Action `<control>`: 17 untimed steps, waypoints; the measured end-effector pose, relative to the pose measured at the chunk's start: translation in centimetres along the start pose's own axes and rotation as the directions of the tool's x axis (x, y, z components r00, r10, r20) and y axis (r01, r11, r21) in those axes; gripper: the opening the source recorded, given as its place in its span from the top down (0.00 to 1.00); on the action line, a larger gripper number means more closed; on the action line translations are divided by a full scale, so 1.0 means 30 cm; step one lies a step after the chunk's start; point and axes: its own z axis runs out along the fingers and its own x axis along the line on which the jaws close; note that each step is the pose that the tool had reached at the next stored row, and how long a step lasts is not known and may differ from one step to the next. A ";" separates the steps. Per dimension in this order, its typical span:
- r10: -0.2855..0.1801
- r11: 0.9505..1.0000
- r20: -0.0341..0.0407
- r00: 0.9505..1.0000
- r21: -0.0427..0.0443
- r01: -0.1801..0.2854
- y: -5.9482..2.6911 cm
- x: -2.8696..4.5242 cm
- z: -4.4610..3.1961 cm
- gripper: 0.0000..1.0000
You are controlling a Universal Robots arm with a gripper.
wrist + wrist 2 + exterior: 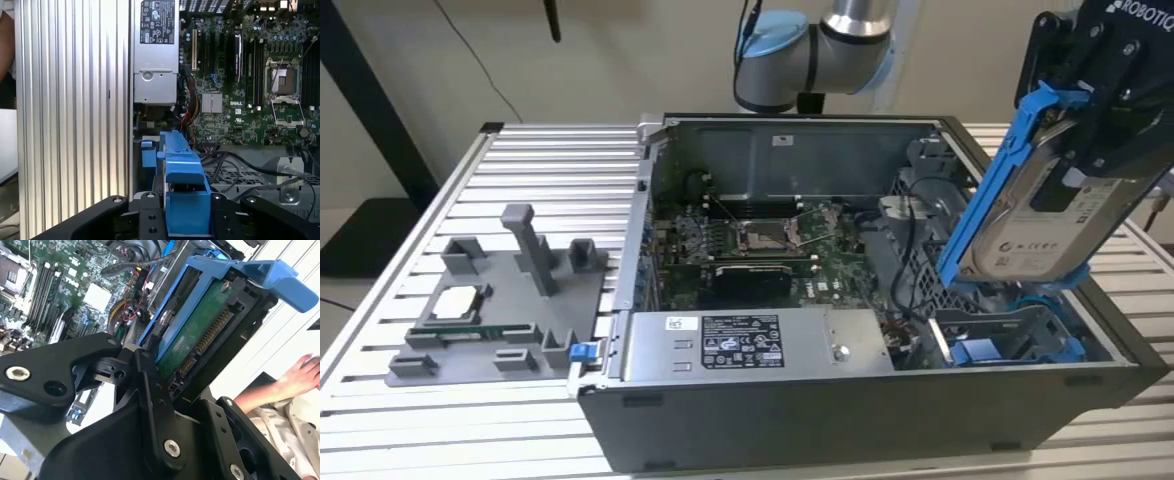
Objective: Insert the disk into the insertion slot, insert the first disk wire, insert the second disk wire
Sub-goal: 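Insert the disk into the insertion slot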
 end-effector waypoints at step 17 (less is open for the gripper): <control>-0.001 1.000 0.020 1.000 -0.001 0.001 -0.003 0.029 0.049 1.00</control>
